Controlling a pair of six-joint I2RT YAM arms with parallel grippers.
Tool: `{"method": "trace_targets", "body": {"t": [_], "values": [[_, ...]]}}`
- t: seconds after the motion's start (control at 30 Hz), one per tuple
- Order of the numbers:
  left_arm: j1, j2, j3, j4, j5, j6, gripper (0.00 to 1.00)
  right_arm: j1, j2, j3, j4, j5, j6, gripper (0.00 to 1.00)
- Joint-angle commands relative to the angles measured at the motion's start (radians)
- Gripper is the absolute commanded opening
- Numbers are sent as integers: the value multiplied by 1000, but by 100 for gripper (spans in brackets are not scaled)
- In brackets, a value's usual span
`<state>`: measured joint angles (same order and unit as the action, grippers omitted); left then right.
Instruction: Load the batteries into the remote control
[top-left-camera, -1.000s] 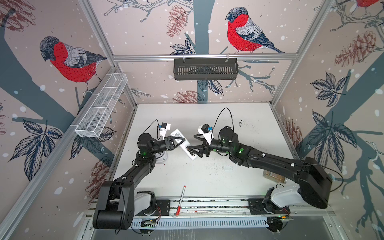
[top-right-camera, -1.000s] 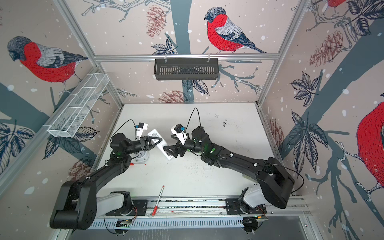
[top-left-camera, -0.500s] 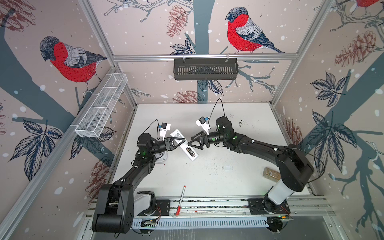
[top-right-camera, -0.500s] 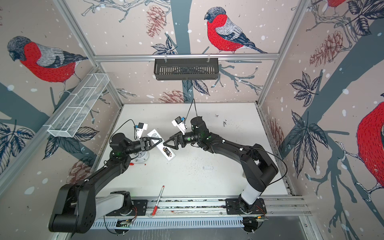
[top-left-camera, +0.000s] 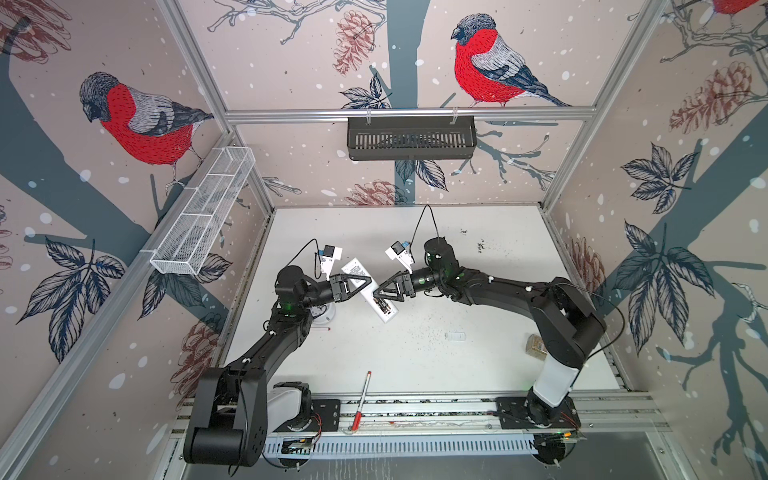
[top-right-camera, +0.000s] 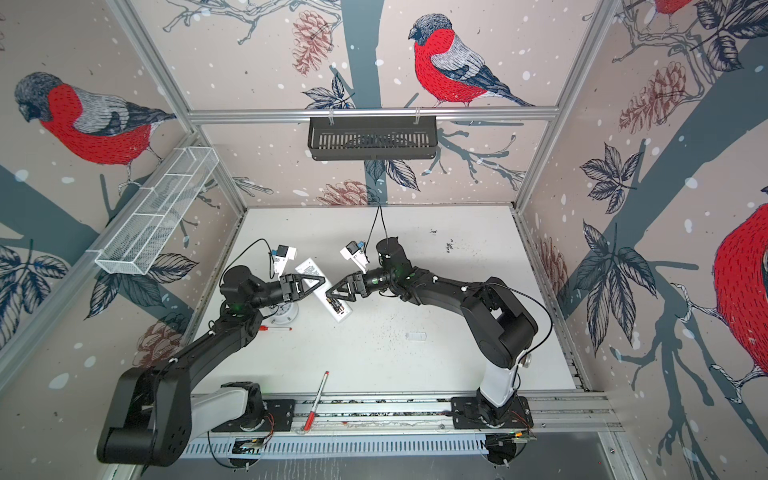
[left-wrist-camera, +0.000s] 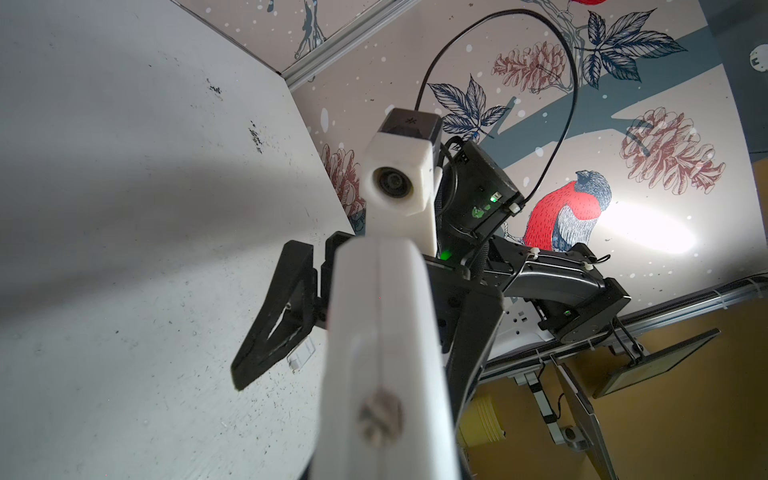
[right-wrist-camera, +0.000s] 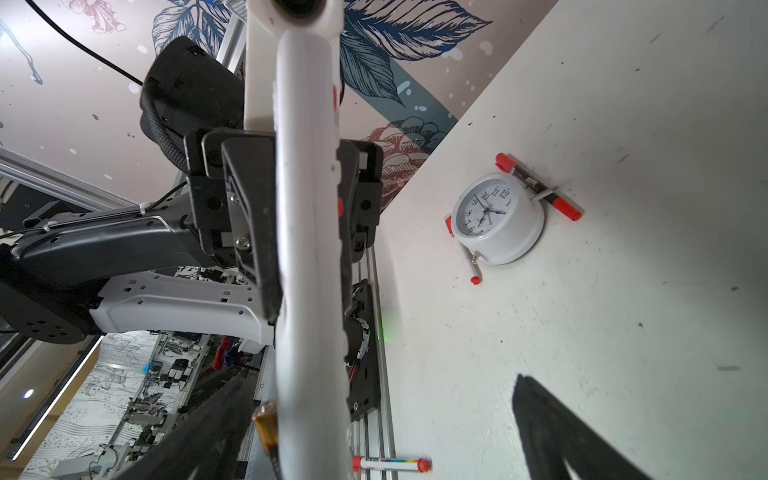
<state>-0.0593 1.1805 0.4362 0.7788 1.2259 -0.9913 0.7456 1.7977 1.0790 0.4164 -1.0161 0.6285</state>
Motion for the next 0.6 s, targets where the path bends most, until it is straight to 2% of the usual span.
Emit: {"method": "trace_targets", "body": {"t": [0.0, 0.37, 0.57], "values": [[-2, 1, 10, 56, 6, 2, 0, -1, 15, 6, 38, -32, 11, 99], [-1, -7, 10, 68, 8, -15, 0, 1, 28, -43, 14, -7, -28, 99], [-1, -14, 9, 99, 8, -49, 0, -1, 31, -51, -75, 52, -94, 100]]}}
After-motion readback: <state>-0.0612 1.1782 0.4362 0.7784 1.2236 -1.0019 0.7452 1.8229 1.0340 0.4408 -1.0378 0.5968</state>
